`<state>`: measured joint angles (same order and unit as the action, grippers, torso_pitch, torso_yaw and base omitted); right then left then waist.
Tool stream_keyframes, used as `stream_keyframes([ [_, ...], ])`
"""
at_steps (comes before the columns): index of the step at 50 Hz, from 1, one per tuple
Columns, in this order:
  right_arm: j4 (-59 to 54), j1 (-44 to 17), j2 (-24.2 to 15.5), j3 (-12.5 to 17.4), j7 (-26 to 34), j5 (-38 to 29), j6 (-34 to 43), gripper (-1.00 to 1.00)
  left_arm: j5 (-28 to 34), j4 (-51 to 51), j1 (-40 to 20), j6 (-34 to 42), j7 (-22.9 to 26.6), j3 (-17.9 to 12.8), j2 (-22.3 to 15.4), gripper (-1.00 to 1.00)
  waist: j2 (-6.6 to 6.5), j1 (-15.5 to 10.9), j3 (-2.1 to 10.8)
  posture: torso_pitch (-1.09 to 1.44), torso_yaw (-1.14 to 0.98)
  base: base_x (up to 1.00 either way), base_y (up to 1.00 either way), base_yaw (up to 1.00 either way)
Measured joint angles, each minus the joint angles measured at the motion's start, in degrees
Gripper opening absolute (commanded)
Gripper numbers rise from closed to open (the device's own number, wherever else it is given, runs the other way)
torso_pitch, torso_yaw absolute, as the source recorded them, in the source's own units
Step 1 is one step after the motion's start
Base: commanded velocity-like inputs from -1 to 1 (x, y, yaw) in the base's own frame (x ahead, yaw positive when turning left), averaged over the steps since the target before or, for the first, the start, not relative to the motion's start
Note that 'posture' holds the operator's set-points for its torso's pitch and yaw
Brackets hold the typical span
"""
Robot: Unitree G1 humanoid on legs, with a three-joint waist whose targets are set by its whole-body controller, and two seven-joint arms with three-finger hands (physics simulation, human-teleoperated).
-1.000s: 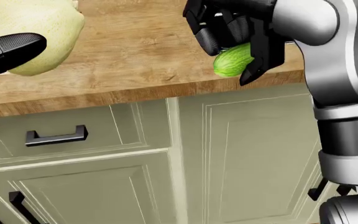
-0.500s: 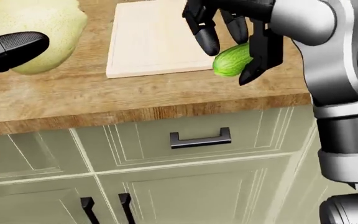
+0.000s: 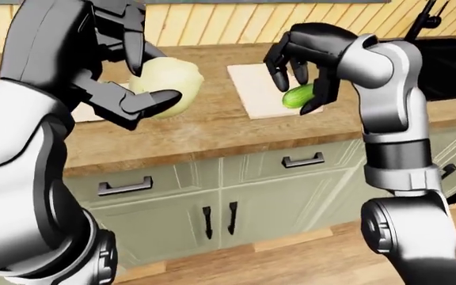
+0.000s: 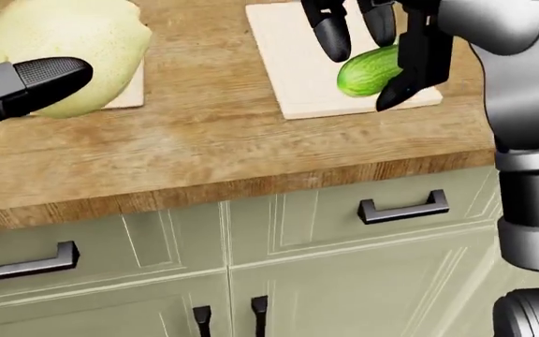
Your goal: Place the pear and the pickle on separate cutting boards.
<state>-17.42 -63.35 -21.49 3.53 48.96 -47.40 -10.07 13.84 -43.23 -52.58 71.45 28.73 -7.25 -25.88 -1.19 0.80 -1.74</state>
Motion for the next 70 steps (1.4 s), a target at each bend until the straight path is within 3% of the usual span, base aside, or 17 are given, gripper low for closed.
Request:
stream_keyframes([
  [2, 0.77, -1.18, 0.37, -0.22, -0.34, 0.21, -0.04, -1.00, 0.29, 0.06, -0.29, -0.33, -0.23, -0.89, -0.35, -1.00, -2.33, -0.75, -0.82, 0.00, 0.00, 0.00, 0.20, 0.00],
  [5, 1.10, -0.04, 1.50, -1.51, -0.44, 1.05, -0.48, -1.00, 1.06, 0.50, 0.33, 0.01, -0.68, -1.55, -0.52, -1.00, -3.12, -1.88, -2.41, 0.00, 0.00, 0.00, 0.00, 0.00],
  [11, 0.29, -0.16, 1.24, -1.08, 0.02, 1.31, 0.53, -1.00, 1.13, 0.41, 0.06, -0.18, -0.80, -1.24, -0.37, -1.00, -0.15, -0.43, -3.62, 0.00, 0.00, 0.00, -0.03, 0.00],
  [16, 0.51, -0.10, 1.47, -1.09, -0.17, 1.50, 1.52, -1.00, 0.93, 1.19, 0.50, 0.59, -0.54, -1.21, -0.45, -1.00, -1.43, -1.34, -0.86, 0.00, 0.00, 0.00, -0.41, 0.00],
  [21, 1.25, -0.24, 1.63, -1.30, -0.02, 2.08, 1.70, -1.00, 1.23, 0.22, -0.17, -0.21, -0.80, -1.58, -0.61, -1.00, -1.03, -1.96, -0.77, 0.00, 0.00, 0.00, -0.53, 0.00],
  [24, 1.21, -0.45, 1.58, -1.51, -0.09, 2.23, 1.53, -1.00, 1.33, 0.58, -0.10, -0.33, -0.87, -1.65, -0.65, -1.00, 0.52, -2.43, -1.78, 0.00, 0.00, 0.00, -0.14, 0.00],
  [27, 1.29, -0.67, 1.01, -1.00, -0.82, 2.40, 0.64, -1.00, 1.47, 0.91, -1.11, -0.44, -0.94, -1.34, -0.66, -1.00, 4.63, -2.76, -3.37, 0.00, 0.00, 0.00, 0.00, 0.00],
  [29, 0.71, 0.68, 0.55, -0.37, -1.21, 2.24, 0.17, -1.00, 1.05, 0.49, -0.08, -0.52, -0.54, -0.32, 0.14, -1.00, 3.04, -1.28, -4.40, 0.00, 0.00, 0.00, 0.00, 0.00],
  [35, -0.81, 1.17, 0.69, -0.44, -1.40, 1.38, -0.34, -1.00, -0.02, 2.13, -0.41, -0.80, 0.09, -0.17, -0.10, -1.00, -1.18, 0.82, -3.32, 0.00, 0.00, 0.00, 0.00, 0.00],
  [45, 0.61, -0.29, 0.32, 0.15, -2.45, 2.14, -1.12, -1.00, 0.05, 1.33, -0.93, -1.14, 0.07, -0.87, -0.62, -1.00, -0.29, -1.05, -0.85, 0.00, 0.00, 0.00, 0.09, 0.70],
  [47, 0.90, -0.94, 1.28, -1.23, -2.85, 2.45, -1.55, -1.00, 0.83, 0.88, -0.71, -1.37, -0.44, -2.26, -1.07, -1.00, 1.16, -1.55, -1.52, 0.00, 0.00, 0.00, 0.00, 0.00],
  [50, 1.00, -1.71, 1.46, -1.43, -3.16, 2.74, -1.58, -1.00, 1.38, 2.15, -1.66, -2.24, -1.07, -2.53, -1.33, -1.00, -0.46, 0.09, -1.55, 0.00, 0.00, 0.00, 0.00, 0.00],
  [53, -0.12, -0.74, 1.41, -1.63, -3.65, 2.54, -1.56, -1.00, 1.33, 3.98, -0.27, -1.81, -1.04, -2.20, -1.12, -1.00, 1.50, -0.24, -3.57, 0.00, 0.00, 0.00, 0.00, 0.00],
  [57, -1.84, -0.83, 0.59, -1.17, -4.01, 1.85, -0.97, -1.00, 0.94, 4.53, -0.40, -1.18, -0.82, -1.41, -0.75, -1.00, 3.52, -0.20, -3.77, 0.00, 0.00, 0.00, 0.00, 0.00],
  [63, -1.92, -1.03, -0.48, 0.00, -5.06, 1.85, -0.34, -1.00, 0.33, 4.24, -0.48, -2.27, -0.60, -0.86, -0.46, -1.00, 1.33, -0.66, -2.23, 0.00, 0.00, 0.04, -0.09, 0.00],
  [67, -1.65, -1.05, -0.76, -0.54, -5.05, 2.28, -0.47, -1.00, 0.72, 3.88, -0.80, -1.52, -0.55, -1.27, -0.89, -1.00, -1.42, -1.01, -1.49, 0.00, 0.00, 0.26, -0.33, 0.00],
  [70, -0.46, -1.68, -1.40, 0.31, -5.18, 2.65, -0.28, -1.00, 1.00, 3.03, -1.90, -1.96, -0.73, -1.40, -1.06, -1.00, -1.16, -1.27, -1.07, 0.00, 0.00, 0.30, -0.34, 0.00],
])
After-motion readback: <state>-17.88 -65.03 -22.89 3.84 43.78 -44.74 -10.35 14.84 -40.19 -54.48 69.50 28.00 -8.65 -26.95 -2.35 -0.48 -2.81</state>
